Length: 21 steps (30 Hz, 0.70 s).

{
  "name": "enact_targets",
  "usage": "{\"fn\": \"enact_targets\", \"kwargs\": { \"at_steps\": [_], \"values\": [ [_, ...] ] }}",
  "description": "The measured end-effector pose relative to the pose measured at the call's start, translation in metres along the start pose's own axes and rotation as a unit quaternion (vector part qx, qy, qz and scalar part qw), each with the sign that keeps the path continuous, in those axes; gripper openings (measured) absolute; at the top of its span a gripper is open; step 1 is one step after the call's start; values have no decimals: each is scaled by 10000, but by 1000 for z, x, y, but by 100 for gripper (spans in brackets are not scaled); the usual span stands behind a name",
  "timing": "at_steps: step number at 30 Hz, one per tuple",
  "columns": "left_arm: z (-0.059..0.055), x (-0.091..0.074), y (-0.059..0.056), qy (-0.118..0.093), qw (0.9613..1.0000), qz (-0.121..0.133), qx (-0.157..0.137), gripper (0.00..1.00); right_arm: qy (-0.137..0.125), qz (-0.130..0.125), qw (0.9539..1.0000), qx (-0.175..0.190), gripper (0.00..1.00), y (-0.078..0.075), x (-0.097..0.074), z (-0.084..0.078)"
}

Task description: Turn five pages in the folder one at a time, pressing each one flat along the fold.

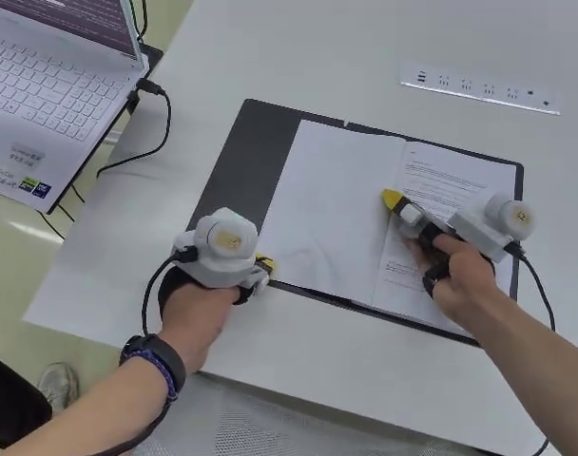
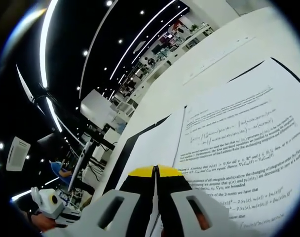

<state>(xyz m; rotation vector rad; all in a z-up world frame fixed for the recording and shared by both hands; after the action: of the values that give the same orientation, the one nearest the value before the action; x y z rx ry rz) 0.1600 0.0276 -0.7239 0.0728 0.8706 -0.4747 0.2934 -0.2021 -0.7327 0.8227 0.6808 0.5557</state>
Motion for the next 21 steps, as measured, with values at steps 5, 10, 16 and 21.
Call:
{"fn": "enact_targets", "kwargs": {
  "at_steps": [5,10,16,21],
  "values": [
    [-1,0,0,-1,10000,-1,-23,0,-138,24,9998,114,0,7,2,2],
    [-1,0,0,-3,10000,1,-50,0,-279,40,9988,389,0,2,8,8],
    [-1,-1,-1,3,9999,56,-163,0,-545,13,9966,614,0,5,14,16],
    [-1,-1,-1,20,9999,56,-152,0,-804,-4,9930,869,0,4,19,24]
  ]
}}
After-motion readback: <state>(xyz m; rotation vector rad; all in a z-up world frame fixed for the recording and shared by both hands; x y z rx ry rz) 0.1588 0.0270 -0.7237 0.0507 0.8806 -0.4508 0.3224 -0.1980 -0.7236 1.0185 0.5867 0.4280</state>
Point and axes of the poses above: the centre of the closed fingertips' face, and the gripper's own axes: x roughly forward along the fingers, y roughly to its left, z roughly out of its top, the point moved 9 cm from there along -x, roughly backward along the fingers, and after that the axes turned 7 degrees about x, right-handed, at the moved point
